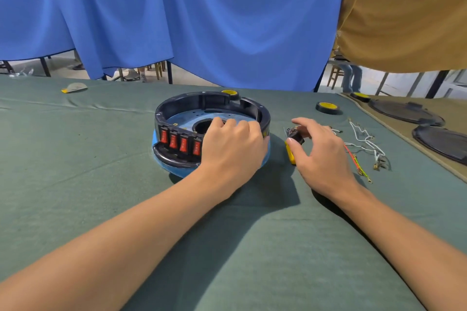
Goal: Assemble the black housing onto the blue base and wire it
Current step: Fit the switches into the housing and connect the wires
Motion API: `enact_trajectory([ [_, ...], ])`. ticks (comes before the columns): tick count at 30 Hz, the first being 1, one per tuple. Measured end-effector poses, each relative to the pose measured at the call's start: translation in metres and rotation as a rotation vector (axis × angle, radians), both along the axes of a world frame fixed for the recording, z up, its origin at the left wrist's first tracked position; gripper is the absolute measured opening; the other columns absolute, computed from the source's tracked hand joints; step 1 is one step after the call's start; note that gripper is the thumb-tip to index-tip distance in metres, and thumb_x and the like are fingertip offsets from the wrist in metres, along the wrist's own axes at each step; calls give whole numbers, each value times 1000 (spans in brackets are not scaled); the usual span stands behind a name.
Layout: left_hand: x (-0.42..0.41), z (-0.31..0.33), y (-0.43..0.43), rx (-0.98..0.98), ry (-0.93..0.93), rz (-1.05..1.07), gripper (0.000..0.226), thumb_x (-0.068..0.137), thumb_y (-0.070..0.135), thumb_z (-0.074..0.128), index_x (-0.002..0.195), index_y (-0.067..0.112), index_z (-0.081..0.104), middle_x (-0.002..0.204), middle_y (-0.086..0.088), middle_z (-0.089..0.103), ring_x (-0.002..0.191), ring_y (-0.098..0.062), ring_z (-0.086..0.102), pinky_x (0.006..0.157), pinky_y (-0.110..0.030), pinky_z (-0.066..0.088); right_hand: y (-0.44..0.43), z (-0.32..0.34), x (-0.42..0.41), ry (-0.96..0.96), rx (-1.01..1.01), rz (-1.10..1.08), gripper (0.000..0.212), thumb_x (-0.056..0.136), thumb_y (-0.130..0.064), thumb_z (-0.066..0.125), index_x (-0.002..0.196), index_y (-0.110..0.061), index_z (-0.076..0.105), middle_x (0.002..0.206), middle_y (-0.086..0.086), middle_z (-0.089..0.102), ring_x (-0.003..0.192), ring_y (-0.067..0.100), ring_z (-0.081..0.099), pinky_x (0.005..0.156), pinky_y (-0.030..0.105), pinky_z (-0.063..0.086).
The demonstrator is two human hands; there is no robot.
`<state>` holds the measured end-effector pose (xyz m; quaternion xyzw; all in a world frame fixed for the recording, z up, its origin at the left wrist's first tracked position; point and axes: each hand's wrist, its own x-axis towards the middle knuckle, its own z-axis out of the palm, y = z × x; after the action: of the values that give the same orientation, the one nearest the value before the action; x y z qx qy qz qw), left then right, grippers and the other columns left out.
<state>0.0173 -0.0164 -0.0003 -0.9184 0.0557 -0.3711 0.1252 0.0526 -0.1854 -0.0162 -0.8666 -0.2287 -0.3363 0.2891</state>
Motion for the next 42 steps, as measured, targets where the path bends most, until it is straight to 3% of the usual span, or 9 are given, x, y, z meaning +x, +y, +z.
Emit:
enact_trajectory([
  [3, -4, -5, 20, 2, -163, -164, 39, 89, 41, 58, 60, 15, 55, 51, 0, 58, 49, -25, 58, 54, -30, 38, 1, 1, -1, -4, 26, -3, 35, 86, -11, 69, 120, -7, 62, 99, 7, 69, 96, 29, 60, 85, 30, 40],
  [11, -9, -7, 99, 54, -282, -483, 42, 94, 37, 47, 69, 10, 67, 55, 0, 58, 54, -26, 57, 60, -34, 44, 4, 5, -6, 30, 94, 3, 38, 83, -12, 72, 119, -8, 61, 101, 8, 70, 97, 25, 64, 91, 42, 49],
  [14, -13, -4, 103, 81, -288, -469, 45, 94, 39, 44, 69, 9, 67, 57, -1, 60, 56, -26, 57, 69, -37, 44, 5, 6, -6, 25, 94, 2, 39, 83, -14, 73, 120, -9, 62, 104, 7, 70, 97, 21, 64, 91, 40, 50],
  [18, -12, 0, 60, 36, -339, -344, 39, 93, 31, 50, 60, 12, 59, 54, 0, 57, 54, -27, 55, 64, -36, 43, 8, 7, -8, 26, 145, 18, 41, 81, -14, 76, 119, -10, 62, 103, 2, 68, 94, 10, 60, 91, 25, 47],
  [23, -2, 6, 10, -69, -186, -211, 35, 97, 43, 40, 72, 19, 39, 68, -1, 60, 67, -28, 59, 63, -34, 26, 5, 10, -9, -15, 184, 59, 36, 76, -7, 80, 109, -6, 66, 100, 4, 62, 90, 7, 57, 86, 7, 44],
  [25, 2, 1, 8, -46, -151, -164, 35, 99, 46, 35, 76, 20, 38, 75, -1, 64, 73, -28, 62, 65, -34, 25, 3, 11, -10, -37, 155, 60, 31, 74, -5, 81, 103, -4, 71, 98, 5, 60, 87, 13, 58, 85, 14, 47],
  [28, -4, -1, 18, 107, -158, -141, 36, 96, 39, 47, 66, 18, 46, 58, 0, 62, 54, -25, 60, 57, -30, 26, 4, 12, -14, -37, 127, 73, 34, 75, -6, 81, 108, -6, 73, 101, 6, 63, 91, 20, 61, 88, 31, 50],
  [36, -12, -4, 72, 65, -254, -377, 36, 92, 37, 55, 67, 13, 66, 46, 3, 52, 45, -22, 55, 49, -30, 40, 10, 15, -22, -1, 231, 165, 69, 75, -10, 82, 136, -18, 51, 103, -13, 69, 86, 7, 62, 87, 6, 41],
  [42, -18, 1, 76, 17, -195, -370, 44, 99, 36, 45, 68, 14, 67, 51, 2, 56, 50, -24, 57, 53, -35, 41, 17, 13, -24, -33, 229, 271, 65, 81, -2, 73, 139, -18, 48, 113, -21, 64, 95, 7, 66, 89, 28, 54],
])
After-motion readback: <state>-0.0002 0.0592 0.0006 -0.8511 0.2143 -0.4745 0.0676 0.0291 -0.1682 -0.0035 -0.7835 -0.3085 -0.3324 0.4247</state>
